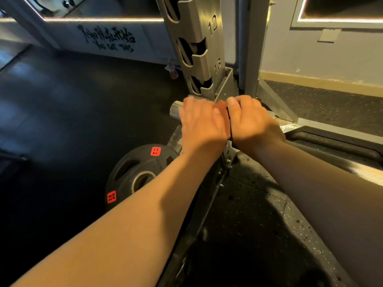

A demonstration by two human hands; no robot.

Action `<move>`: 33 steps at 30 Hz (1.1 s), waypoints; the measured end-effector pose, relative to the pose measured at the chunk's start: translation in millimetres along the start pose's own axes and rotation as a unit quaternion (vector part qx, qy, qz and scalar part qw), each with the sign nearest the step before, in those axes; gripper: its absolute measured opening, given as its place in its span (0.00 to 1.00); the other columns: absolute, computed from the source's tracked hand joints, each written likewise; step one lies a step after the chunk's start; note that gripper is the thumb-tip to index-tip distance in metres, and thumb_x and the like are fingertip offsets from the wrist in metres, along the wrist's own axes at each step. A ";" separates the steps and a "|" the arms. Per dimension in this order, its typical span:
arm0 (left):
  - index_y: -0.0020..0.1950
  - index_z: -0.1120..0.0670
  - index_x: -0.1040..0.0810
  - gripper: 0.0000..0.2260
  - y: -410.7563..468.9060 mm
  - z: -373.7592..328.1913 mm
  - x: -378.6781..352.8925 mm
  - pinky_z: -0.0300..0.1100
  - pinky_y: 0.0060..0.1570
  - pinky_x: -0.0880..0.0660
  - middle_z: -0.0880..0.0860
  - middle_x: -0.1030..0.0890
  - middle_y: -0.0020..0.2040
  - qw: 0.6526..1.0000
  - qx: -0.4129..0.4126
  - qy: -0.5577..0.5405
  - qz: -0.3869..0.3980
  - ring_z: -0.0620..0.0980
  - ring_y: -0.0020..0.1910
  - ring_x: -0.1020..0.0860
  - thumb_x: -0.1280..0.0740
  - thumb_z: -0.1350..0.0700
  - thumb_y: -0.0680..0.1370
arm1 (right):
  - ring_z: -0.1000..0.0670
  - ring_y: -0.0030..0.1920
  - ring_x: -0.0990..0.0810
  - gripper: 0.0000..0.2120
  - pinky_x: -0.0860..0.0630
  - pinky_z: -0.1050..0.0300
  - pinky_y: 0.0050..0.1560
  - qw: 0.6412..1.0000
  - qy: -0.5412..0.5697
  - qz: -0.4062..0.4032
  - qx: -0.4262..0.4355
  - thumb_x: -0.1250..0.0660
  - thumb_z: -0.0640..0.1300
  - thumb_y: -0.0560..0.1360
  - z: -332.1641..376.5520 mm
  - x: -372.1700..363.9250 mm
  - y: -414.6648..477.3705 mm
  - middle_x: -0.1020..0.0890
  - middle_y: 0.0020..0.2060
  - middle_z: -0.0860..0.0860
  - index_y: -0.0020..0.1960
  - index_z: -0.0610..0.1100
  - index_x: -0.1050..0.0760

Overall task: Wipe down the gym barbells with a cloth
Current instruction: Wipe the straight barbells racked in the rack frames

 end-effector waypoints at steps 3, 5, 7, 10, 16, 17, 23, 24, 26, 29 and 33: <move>0.63 0.51 0.25 0.12 -13.1 -24.7 -16.6 0.61 0.74 0.40 0.52 0.24 0.62 0.995 -0.092 -0.004 0.048 0.57 0.72 0.35 0.42 0.53 0.82 | 0.42 0.64 0.25 0.29 0.28 0.39 0.64 0.997 0.077 -0.001 -0.013 0.54 0.66 0.81 -7.5 -0.3 3.5 0.24 0.64 0.46 0.70 0.48 0.31; 0.71 0.53 0.29 0.16 -15.1 -16.8 -11.2 0.59 0.79 0.49 0.53 0.28 0.70 0.990 -0.090 -0.065 0.092 0.56 0.77 0.41 0.45 0.55 0.84 | 0.42 0.60 0.23 0.25 0.27 0.38 0.61 0.992 0.123 -0.023 -0.020 0.51 0.64 0.83 -10.6 3.9 2.2 0.22 0.60 0.46 0.68 0.48 0.30; 0.74 0.54 0.32 0.20 -14.3 -3.4 5.3 0.58 0.79 0.48 0.54 0.31 0.73 0.989 -0.097 -0.069 0.083 0.56 0.78 0.41 0.47 0.52 0.83 | 0.43 0.56 0.22 0.22 0.25 0.39 0.58 0.989 0.139 -0.039 -0.011 0.51 0.63 0.84 -9.3 9.7 -2.1 0.21 0.56 0.48 0.65 0.50 0.30; 0.70 0.52 0.30 0.19 -0.7 31.1 27.5 0.57 0.76 0.41 0.52 0.32 0.70 0.996 -0.033 -0.084 0.009 0.53 0.73 0.35 0.48 0.50 0.82 | 0.44 0.59 0.24 0.29 0.28 0.40 0.62 0.995 0.101 0.015 0.008 0.57 0.67 0.82 2.4 9.4 -3.5 0.23 0.58 0.48 0.67 0.50 0.30; 0.70 0.57 0.29 0.20 5.8 15.5 3.2 0.59 0.74 0.40 0.57 0.31 0.71 0.995 0.040 -0.086 -0.014 0.58 0.74 0.38 0.50 0.52 0.84 | 0.41 0.67 0.27 0.32 0.30 0.37 0.66 0.993 0.092 0.039 -0.067 0.55 0.67 0.82 -15.6 -1.2 15.1 0.25 0.68 0.45 0.74 0.47 0.35; 0.68 0.57 0.28 0.21 2.1 -0.7 -0.3 0.60 0.72 0.39 0.57 0.28 0.68 0.997 -0.012 -0.073 -0.004 0.59 0.72 0.36 0.51 0.51 0.82 | 0.41 0.66 0.26 0.31 0.29 0.38 0.66 0.990 0.113 0.027 -0.078 0.54 0.67 0.83 -20.6 -0.8 19.5 0.24 0.67 0.44 0.72 0.46 0.34; 0.78 0.54 0.35 0.21 -7.5 -8.9 -4.5 0.52 0.79 0.49 0.53 0.35 0.77 0.984 -0.109 -0.110 0.088 0.51 0.80 0.47 0.47 0.53 0.85 | 0.45 0.49 0.25 0.19 0.29 0.45 0.51 0.987 0.140 -0.070 -0.017 0.53 0.60 0.86 -16.8 22.1 16.2 0.24 0.48 0.48 0.54 0.48 0.31; 0.75 0.53 0.32 0.19 -3.4 -3.3 3.9 0.52 0.77 0.44 0.52 0.31 0.73 0.985 -0.116 -0.110 0.065 0.52 0.77 0.41 0.46 0.52 0.85 | 0.44 0.50 0.25 0.20 0.28 0.43 0.53 0.991 0.117 -0.060 0.003 0.55 0.62 0.85 -11.4 21.3 12.7 0.24 0.47 0.49 0.52 0.49 0.31; 0.66 0.51 0.27 0.14 7.8 15.3 20.1 0.53 0.67 0.33 0.48 0.30 0.62 0.991 -0.096 -0.096 -0.001 0.51 0.65 0.32 0.44 0.50 0.83 | 0.43 0.51 0.25 0.22 0.29 0.44 0.53 0.997 0.068 -0.026 0.037 0.57 0.63 0.83 -1.3 13.7 7.2 0.25 0.47 0.50 0.52 0.50 0.31; 0.62 0.51 0.28 0.10 18.6 42.8 13.9 0.52 0.68 0.33 0.45 0.35 0.60 0.992 0.062 -0.093 -0.050 0.49 0.63 0.31 0.44 0.52 0.84 | 0.41 0.55 0.24 0.23 0.27 0.41 0.56 0.998 0.051 -0.017 0.030 0.55 0.62 0.85 0.6 10.6 6.7 0.22 0.52 0.47 0.58 0.48 0.28; 0.64 0.52 0.26 0.15 13.7 -4.2 -10.4 0.52 0.70 0.41 0.51 0.27 0.63 0.999 -0.001 -0.015 -0.038 0.56 0.69 0.33 0.46 0.54 0.82 | 0.40 0.58 0.23 0.28 0.27 0.38 0.59 0.997 0.073 -0.023 -0.001 0.57 0.66 0.82 -6.4 10.2 14.2 0.22 0.56 0.46 0.62 0.48 0.29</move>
Point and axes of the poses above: each hand's wrist, its own y-axis towards the middle knuckle, its own x-axis out of the back of the hand, z = x × y, the point moved 10 cm from there along y, towards the middle knuckle
